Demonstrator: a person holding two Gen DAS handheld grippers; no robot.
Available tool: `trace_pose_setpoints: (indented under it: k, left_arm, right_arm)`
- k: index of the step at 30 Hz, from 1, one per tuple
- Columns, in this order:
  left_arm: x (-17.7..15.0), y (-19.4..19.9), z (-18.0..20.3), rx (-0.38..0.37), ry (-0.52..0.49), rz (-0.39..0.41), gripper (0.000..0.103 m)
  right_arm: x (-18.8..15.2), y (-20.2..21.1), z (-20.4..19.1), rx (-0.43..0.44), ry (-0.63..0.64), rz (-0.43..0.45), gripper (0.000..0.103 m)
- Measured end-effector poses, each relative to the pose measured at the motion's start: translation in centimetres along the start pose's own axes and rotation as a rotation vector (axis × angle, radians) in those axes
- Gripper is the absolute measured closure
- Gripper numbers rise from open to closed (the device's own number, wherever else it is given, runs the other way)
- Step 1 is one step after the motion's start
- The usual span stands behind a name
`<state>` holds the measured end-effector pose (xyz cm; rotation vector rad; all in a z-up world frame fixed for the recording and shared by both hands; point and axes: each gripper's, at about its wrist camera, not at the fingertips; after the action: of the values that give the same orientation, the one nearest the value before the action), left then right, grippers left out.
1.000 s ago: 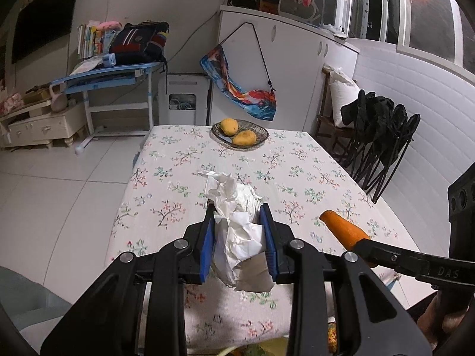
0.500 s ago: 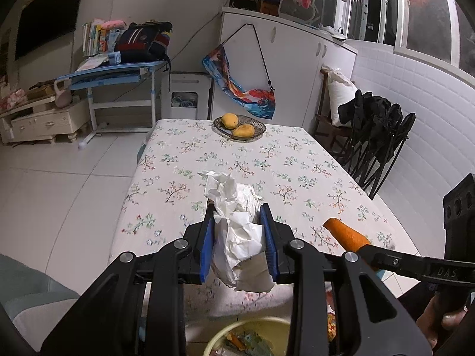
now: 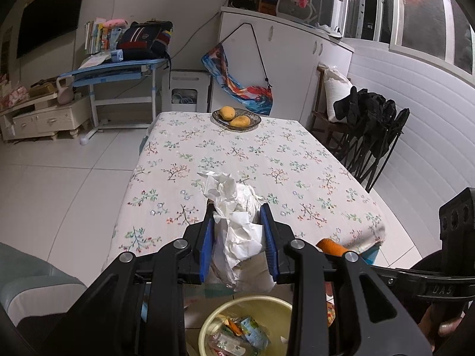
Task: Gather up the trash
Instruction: 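Carry the orange peel and white tissue over the yellow basin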
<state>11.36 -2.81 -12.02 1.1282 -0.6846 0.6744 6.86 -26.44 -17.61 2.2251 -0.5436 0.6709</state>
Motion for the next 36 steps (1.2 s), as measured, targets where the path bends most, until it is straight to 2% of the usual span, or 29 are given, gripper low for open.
trace_pose_setpoints:
  k: [14,27,32,36]
  left_arm:
    - [-1.7,2.0,0.3,-0.012,-0.012,-0.001,0.074]
    - [-3.9,1.5,1.0,-0.019,-0.03,-0.055,0.074]
    - [-4.6,1.4,1.3,-0.018,-0.038,-0.071,0.074]
    - [-5.0,1.3,1.4,-0.02,-0.045,-0.085,0.073]
  right_arm:
    - [-2.9,-0.6,-0.8,-0.017,0.003,-0.09,0.085]
    - [-4.5,-1.9,-0.1,-0.076,-0.019,-0.189,0.084]
    - [-4.9,-2.4,-0.2,-0.094,-0.015,-0.219,0.08]
    - [-5.0,-2.3,0.0,-0.109,-0.026,-0.219,0.069]
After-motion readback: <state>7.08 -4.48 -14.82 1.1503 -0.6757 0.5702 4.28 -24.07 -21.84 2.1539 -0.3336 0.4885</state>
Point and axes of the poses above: each gripper's, at about its wrist camera, not at the fingertips, and y roughly against the way its jaws point, z to its right, x to its top, and after that the axes turned 10 degrees about y, right-handed
